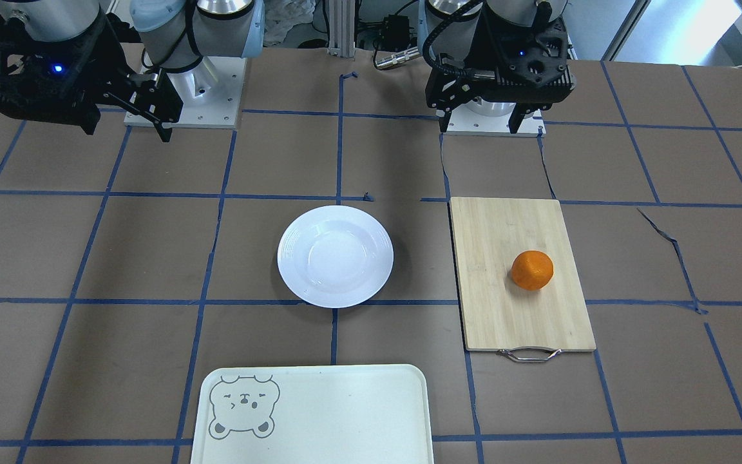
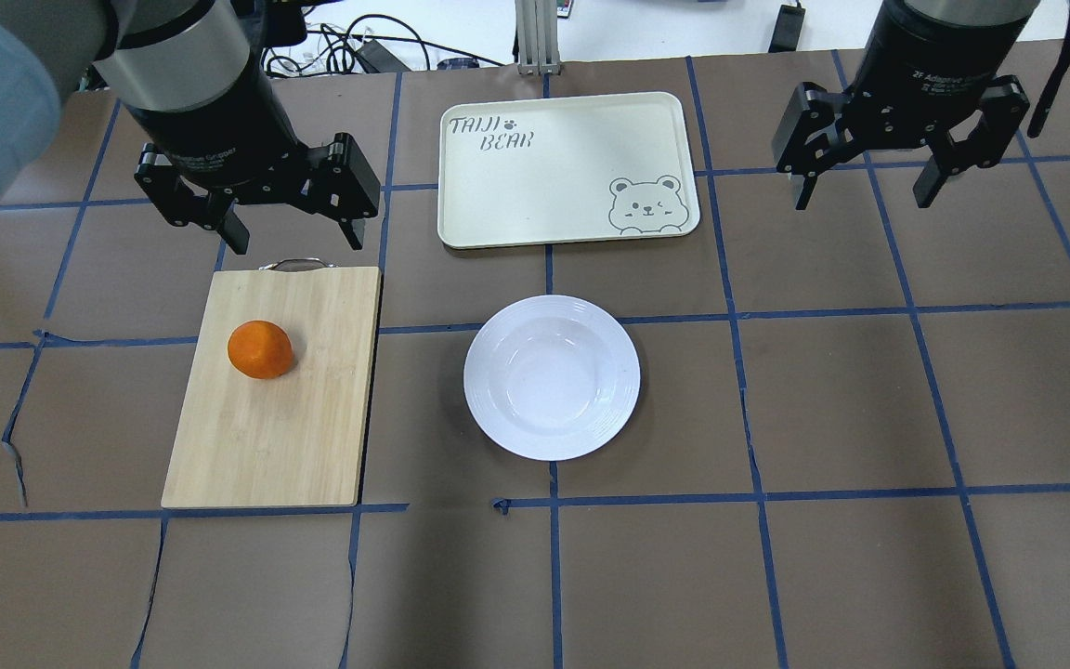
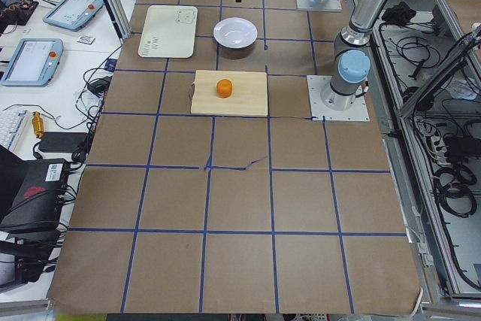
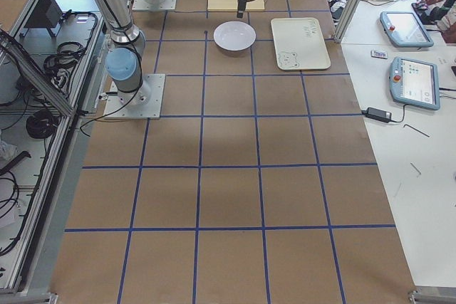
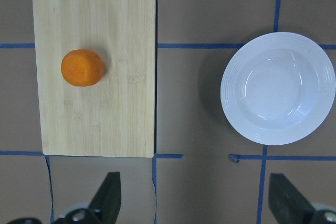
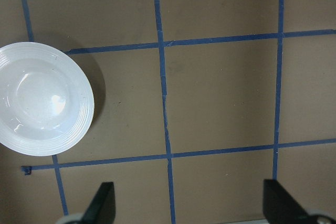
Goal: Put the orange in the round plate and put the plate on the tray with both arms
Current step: 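Move the left gripper down toward the orange on the cutting board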
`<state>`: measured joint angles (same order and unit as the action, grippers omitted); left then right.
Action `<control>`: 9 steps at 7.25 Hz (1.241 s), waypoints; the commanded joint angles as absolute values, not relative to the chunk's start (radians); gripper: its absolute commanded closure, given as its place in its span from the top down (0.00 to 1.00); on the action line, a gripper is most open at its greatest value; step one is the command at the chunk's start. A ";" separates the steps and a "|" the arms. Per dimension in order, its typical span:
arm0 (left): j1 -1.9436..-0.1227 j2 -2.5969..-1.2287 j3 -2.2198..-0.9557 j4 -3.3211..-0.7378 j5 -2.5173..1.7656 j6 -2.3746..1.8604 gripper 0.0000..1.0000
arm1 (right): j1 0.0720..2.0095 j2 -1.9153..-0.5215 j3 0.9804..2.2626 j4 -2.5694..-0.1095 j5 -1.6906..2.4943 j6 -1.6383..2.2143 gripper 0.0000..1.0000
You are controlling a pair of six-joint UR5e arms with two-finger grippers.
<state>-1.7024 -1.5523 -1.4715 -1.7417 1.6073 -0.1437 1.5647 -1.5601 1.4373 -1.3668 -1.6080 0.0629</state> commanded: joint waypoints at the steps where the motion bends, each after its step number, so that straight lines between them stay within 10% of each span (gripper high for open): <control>1: -1.698 -1.546 -1.474 -1.743 1.608 -0.138 1.00 | 1.565 -1.560 1.437 -1.367 -1.608 0.063 1.00; 5: -1.590 -1.572 -1.534 -1.744 1.617 -0.103 1.00 | 1.566 -1.560 1.437 -1.367 -1.608 0.063 1.00; 9: -1.320 -1.744 -1.916 -1.187 1.615 0.204 1.00 | 1.565 -1.559 1.437 -1.365 -1.609 0.063 1.00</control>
